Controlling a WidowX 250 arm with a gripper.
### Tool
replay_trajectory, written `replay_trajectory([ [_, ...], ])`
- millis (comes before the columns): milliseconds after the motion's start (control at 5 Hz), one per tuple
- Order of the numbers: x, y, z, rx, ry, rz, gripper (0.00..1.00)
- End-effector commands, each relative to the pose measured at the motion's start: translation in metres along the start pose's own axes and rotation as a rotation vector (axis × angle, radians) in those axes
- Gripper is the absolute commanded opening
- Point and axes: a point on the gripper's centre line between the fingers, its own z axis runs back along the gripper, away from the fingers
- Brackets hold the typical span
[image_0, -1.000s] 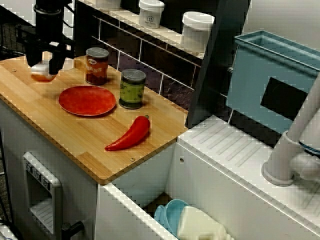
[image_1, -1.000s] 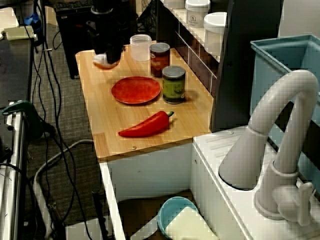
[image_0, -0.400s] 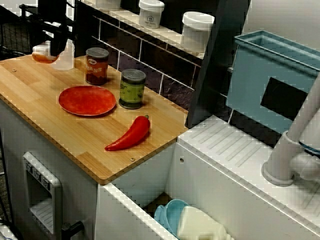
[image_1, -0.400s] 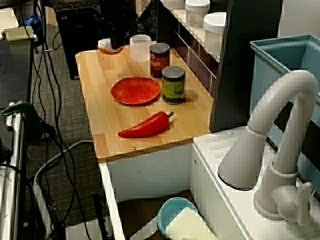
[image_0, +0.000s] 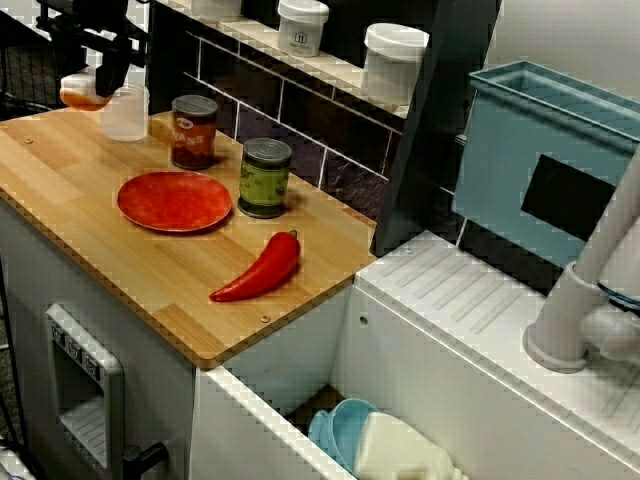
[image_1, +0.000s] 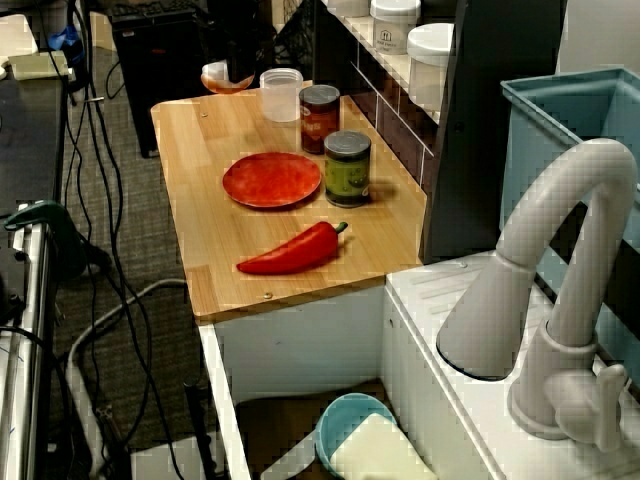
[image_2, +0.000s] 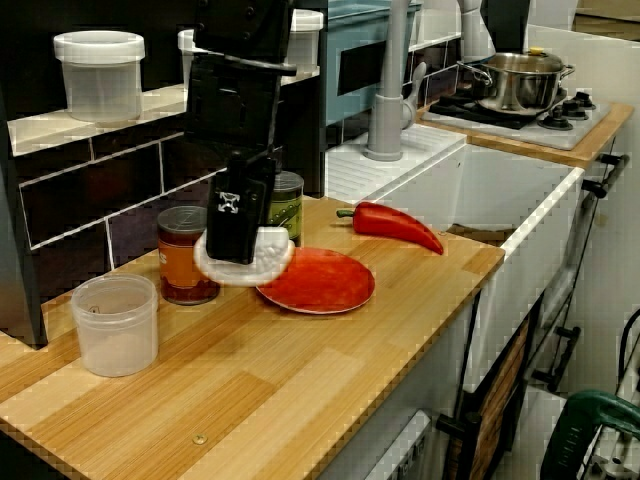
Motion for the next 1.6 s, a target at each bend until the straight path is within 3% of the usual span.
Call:
replay_trajectory([
  [0,-0.002,0.008,0.001,0.205,-0.177,-0.064,0.00],
  [200,-0.010,0.006,0.002,0.217,-0.207,-0.106,0.00],
  [800,-0.016,-0.002,-0.007,0.250,-0.192,-0.198,0.00],
  [1400,-0.005,0.013,-0.018,0.288,-0.207,-0.199,0.00],
])
